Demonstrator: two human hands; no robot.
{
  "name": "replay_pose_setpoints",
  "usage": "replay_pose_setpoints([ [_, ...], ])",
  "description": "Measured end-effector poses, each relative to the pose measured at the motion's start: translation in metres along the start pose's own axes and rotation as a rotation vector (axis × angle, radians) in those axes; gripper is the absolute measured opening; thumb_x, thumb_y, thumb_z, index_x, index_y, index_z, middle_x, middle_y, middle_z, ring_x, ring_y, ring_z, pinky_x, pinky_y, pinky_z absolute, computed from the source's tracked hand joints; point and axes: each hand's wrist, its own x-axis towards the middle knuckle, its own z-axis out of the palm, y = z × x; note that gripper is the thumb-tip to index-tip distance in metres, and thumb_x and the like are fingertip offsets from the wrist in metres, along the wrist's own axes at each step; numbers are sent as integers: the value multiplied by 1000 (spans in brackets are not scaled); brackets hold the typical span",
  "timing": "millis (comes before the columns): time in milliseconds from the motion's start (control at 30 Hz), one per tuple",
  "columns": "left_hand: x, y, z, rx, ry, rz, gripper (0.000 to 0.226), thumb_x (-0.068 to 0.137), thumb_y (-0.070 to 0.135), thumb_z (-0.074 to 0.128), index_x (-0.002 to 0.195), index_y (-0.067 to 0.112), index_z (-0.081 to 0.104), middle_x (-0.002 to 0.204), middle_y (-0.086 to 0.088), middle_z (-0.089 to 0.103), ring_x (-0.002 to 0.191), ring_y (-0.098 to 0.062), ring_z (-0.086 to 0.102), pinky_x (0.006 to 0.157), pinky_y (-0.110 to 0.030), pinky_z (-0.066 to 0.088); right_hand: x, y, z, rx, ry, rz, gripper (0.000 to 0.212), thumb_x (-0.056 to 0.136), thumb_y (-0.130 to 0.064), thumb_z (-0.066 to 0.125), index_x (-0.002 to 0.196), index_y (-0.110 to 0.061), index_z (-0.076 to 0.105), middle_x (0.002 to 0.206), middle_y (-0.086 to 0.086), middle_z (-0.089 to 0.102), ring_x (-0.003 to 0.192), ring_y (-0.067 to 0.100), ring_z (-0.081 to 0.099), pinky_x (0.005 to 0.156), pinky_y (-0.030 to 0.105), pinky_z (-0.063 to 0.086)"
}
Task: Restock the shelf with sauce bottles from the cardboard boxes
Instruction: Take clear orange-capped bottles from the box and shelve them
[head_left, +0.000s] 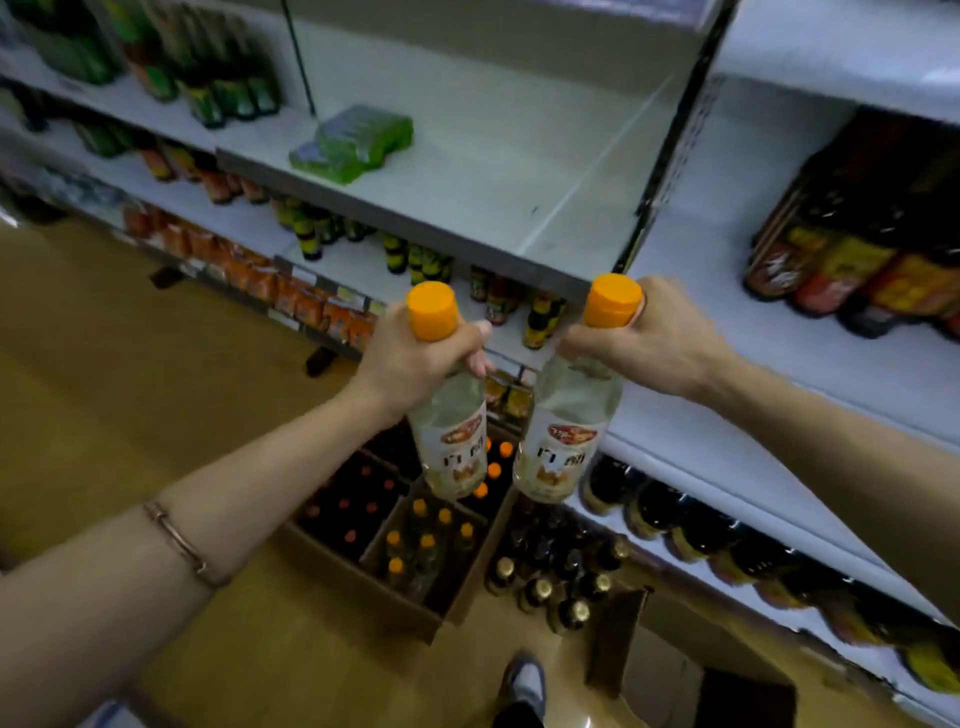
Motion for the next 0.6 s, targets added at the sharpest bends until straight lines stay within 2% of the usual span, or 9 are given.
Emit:
replay_pose_setpoints([
  [100,16,41,20,5,-89,73,37,81,15,64,46,24,62,55,-1,67,63,-25,70,66,-27,54,-16,-16,-42,21,80,18,36,74,-28,79,63,2,61,57,4,59,49,10,50,49,24,42],
  [233,30,90,51,-32,-194,120,38,83,9,65,47,20,62,56,-6,67,64,-28,70,66,-26,54,-44,-32,-93,30,185,59,38,72,-28,79,55,-10,51,47,-2,50,44,10,46,50,24,42],
  [333,37,126,79,-35,-317,163,35,87,4,64,53,11,61,57,-6,66,65,-27,71,66,-27,55,-69,-37,-133,40,269,81,35,71,-25,80,58,-4,56,53,6,58,50,19,54,55,31,49],
  [400,40,148,102,-42,-391,183,33,88,6,64,55,9,60,56,-6,66,65,-28,71,67,-31,56,-88,-39,-160,47,317,89,31,71,-24,79,62,-6,56,54,8,53,49,20,50,52,31,46],
  [500,43,183,145,-72,-500,234,31,83,13,64,52,11,62,55,-6,65,62,-29,69,68,-33,56,-122,-38,-204,39,371,113,31,74,-22,76,60,-10,51,46,-2,45,41,11,42,44,22,37],
  [600,43,216,193,-110,-605,254,29,79,13,63,51,13,64,54,-7,65,60,-28,68,67,-28,54,-160,-31,-249,2,426,125,33,75,-24,76,58,-12,51,52,2,47,48,13,43,51,26,37],
])
